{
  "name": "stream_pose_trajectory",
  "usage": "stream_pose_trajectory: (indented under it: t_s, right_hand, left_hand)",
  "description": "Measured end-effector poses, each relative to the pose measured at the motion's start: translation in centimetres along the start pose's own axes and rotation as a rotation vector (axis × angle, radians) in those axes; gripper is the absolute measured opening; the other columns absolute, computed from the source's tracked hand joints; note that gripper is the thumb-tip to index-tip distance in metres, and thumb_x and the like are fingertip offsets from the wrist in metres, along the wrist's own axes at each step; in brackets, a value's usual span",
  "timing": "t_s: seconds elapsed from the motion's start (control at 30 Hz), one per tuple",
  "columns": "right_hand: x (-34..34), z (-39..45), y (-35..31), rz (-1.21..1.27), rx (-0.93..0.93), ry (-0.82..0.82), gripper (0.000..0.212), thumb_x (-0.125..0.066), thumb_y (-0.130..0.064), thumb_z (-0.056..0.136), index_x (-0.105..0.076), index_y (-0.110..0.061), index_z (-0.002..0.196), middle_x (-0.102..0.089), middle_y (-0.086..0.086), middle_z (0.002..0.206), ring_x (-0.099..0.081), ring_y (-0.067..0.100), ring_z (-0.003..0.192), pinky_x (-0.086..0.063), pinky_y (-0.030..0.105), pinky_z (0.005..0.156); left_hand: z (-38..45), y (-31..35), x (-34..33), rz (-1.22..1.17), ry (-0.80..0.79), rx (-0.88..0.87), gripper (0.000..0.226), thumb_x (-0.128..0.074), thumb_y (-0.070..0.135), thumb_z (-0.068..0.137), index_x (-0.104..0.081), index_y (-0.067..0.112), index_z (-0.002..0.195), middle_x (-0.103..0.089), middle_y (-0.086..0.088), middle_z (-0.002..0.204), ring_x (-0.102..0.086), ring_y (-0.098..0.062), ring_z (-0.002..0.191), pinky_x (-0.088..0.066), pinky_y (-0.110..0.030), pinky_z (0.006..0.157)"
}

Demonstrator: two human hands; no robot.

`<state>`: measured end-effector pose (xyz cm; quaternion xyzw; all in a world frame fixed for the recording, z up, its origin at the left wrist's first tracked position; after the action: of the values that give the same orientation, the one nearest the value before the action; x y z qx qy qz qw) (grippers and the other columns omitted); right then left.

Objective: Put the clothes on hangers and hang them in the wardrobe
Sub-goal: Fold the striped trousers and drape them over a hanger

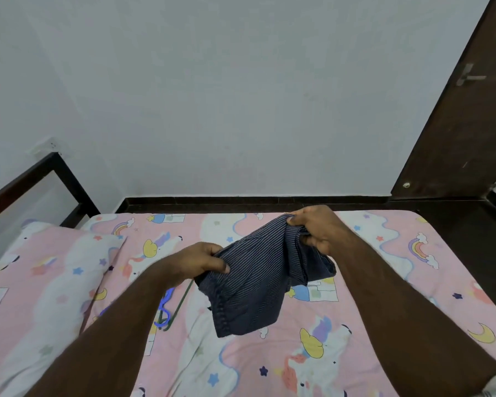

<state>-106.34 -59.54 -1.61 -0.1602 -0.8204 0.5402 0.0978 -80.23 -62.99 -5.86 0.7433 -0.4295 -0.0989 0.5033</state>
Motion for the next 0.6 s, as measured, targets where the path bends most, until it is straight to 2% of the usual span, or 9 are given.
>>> stream_pose_trajectory:
  t_s: [0.07,0.17,0.27,0.33,0.4,0.5,0.6]
  right_hand:
    - [0.7,0.4,0.3,0.028,-0.015,0.024,0.011,-0.065,0.008,0.087,-0.071,0.002,0.095,-0.073,0.017,0.095,-0.070,0.026,0.085,-0.060,0.036,0.071]
    - [1.7,1.3,0.8,0.088,-0.041,0.063,0.013,-0.066,0.009,0.085,-0.070,0.006,0.098,-0.072,0.019,0.095,-0.071,0.026,0.083,-0.059,0.041,0.081]
    - [2.5,1.8,1.2,0.122,-0.060,0.100,0.017,-0.066,0.009,0.085,-0.068,0.009,0.102,-0.071,0.020,0.097,-0.069,0.028,0.084,-0.057,0.045,0.087]
    - [2.9,1.9,1.3,0.128,-0.067,0.123,0.017,-0.066,0.008,0.086,-0.067,0.009,0.103,-0.069,0.020,0.096,-0.068,0.028,0.084,-0.057,0.038,0.075]
    - [3.2,1.9,1.4,0.123,-0.075,0.139,0.014,-0.066,0.008,0.087,-0.067,0.007,0.101,-0.068,0.019,0.095,-0.067,0.026,0.080,-0.053,0.031,0.063]
    - [3.1,1.6,1.5,0.077,-0.077,0.122,0.013,-0.065,0.007,0.087,-0.067,0.002,0.098,-0.067,0.016,0.091,-0.065,0.021,0.073,-0.050,0.026,0.053]
    - [2.8,1.1,1.6,0.017,-0.048,0.086,0.019,-0.068,0.007,0.086,-0.066,-0.005,0.100,-0.066,0.012,0.091,-0.063,0.019,0.075,-0.048,0.026,0.052]
  left_hand:
    - [-0.4,0.1,0.6,-0.156,0.035,-0.020,0.043,-0.077,0.021,0.074,-0.066,0.004,0.113,-0.071,-0.023,0.110,-0.069,-0.039,0.094,-0.055,-0.039,0.073]
    - [-1.1,0.6,0.9,-0.425,0.058,-0.060,0.046,-0.075,0.015,0.075,-0.065,0.012,0.120,-0.070,-0.020,0.113,-0.067,-0.032,0.094,-0.053,-0.035,0.068]
    - [-1.4,0.7,0.6,-0.639,0.033,-0.120,0.049,-0.072,0.010,0.078,-0.063,0.014,0.127,-0.068,-0.018,0.121,-0.064,-0.030,0.101,-0.052,-0.044,0.084]
    - [-1.8,0.7,0.0,-0.713,-0.016,-0.153,0.054,-0.070,0.005,0.080,-0.060,0.013,0.133,-0.065,-0.018,0.128,-0.061,-0.033,0.108,-0.051,-0.047,0.092]
    - [-2.0,0.6,-0.4,-0.740,-0.020,-0.170,0.059,-0.067,-0.003,0.079,-0.058,0.012,0.135,-0.064,-0.020,0.130,-0.061,-0.034,0.110,-0.053,-0.045,0.092]
    - [-2.0,1.0,0.5,-0.793,0.147,-0.198,0.049,-0.063,-0.007,0.084,-0.062,0.011,0.130,-0.067,-0.020,0.122,-0.066,-0.031,0.101,-0.056,-0.040,0.085]
    - [-1.7,2.4,2.0,-0.881,0.328,-0.237,0.037,-0.054,-0.003,0.094,-0.064,0.011,0.127,-0.072,-0.016,0.113,-0.069,-0.025,0.092,-0.059,-0.035,0.076]
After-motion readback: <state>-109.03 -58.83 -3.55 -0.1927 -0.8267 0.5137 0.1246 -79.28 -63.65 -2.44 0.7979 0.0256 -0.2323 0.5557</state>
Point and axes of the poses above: each hand's wrist, its own z-axis towards the middle knuckle, its own x-axis out of the back of the hand, y = z × x, the point moved 9 cm from there along z, towards the middle knuckle
